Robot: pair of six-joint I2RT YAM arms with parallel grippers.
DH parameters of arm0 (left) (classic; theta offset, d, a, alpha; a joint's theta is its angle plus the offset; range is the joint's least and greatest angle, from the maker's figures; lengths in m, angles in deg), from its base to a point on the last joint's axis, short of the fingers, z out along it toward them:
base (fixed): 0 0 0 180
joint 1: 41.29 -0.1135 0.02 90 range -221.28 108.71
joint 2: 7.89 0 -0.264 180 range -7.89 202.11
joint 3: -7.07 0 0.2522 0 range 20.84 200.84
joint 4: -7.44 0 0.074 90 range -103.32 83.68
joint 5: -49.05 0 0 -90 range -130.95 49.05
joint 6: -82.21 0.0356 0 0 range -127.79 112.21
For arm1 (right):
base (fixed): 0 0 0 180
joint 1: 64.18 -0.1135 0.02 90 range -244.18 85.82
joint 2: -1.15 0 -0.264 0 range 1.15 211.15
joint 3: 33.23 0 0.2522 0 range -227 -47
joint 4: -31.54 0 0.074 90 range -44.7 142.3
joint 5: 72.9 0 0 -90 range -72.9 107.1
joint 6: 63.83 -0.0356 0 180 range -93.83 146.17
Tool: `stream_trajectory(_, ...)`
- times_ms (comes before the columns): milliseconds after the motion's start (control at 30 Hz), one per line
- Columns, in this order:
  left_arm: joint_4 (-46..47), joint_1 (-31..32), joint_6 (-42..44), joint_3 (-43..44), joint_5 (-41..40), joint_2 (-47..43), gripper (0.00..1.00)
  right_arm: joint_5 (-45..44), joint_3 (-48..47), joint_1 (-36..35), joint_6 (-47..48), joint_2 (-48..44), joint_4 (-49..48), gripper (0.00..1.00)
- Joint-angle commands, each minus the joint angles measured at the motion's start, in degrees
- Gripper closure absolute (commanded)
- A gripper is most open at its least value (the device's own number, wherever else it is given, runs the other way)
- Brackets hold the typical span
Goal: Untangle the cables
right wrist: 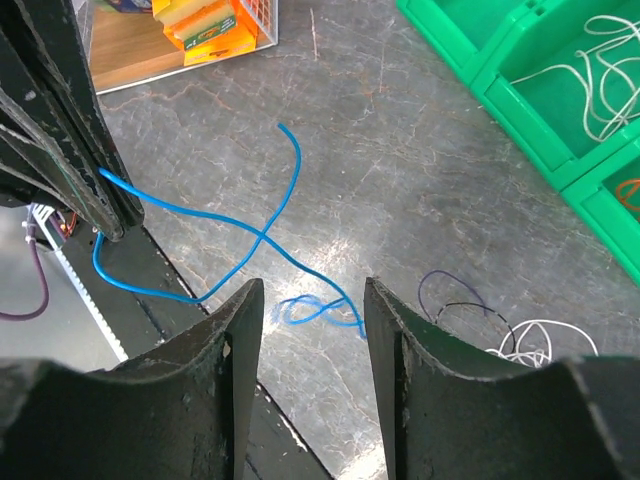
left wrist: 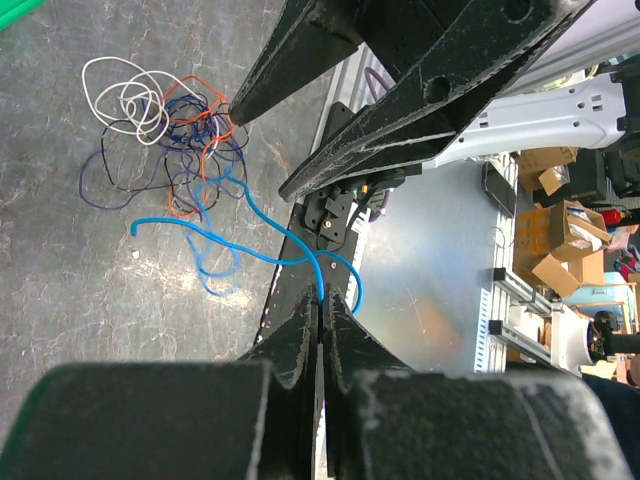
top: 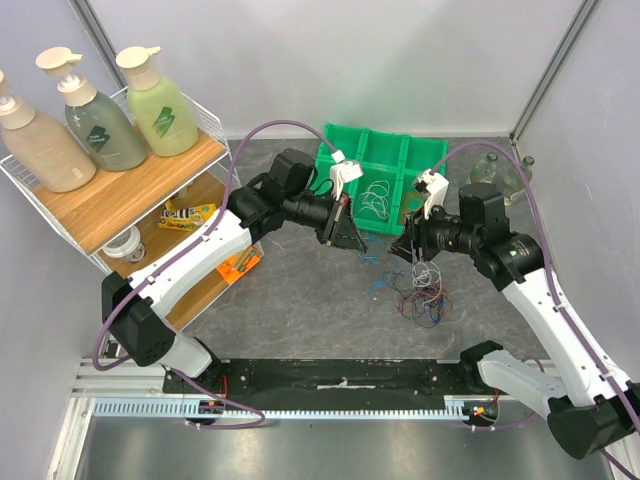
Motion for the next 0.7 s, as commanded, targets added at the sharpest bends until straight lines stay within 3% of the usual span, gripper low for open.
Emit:
stream_trajectory(0, 0.7, -0.1, 1.6, 1.2, 1.8, -1.1, 0.98, 3.1, 0.9, -0.2, 0.2, 0.0, -1.8, 0.49)
stream_trajectory(300, -0.3, -0.1, 1.7, 2.2, 1.9, -0.9, 0.98, 8.5, 3.6, -1.0, -2.9, 2.6, -8.7, 0.52)
stream_trajectory(533, -0.1, -0.1, 1.2, 2.8, 2.0, -0.2, 0.98, 7.2, 4.9, -1.4, -2.8, 2.5, -9.7, 0.59)
stream_trajectory(667, 0.4, -0.1, 0.7, 2.2, 1.8, -0.4, 0.98, 7.4, 5.6, -1.4, -3.7, 2.4, -10.6, 0.77)
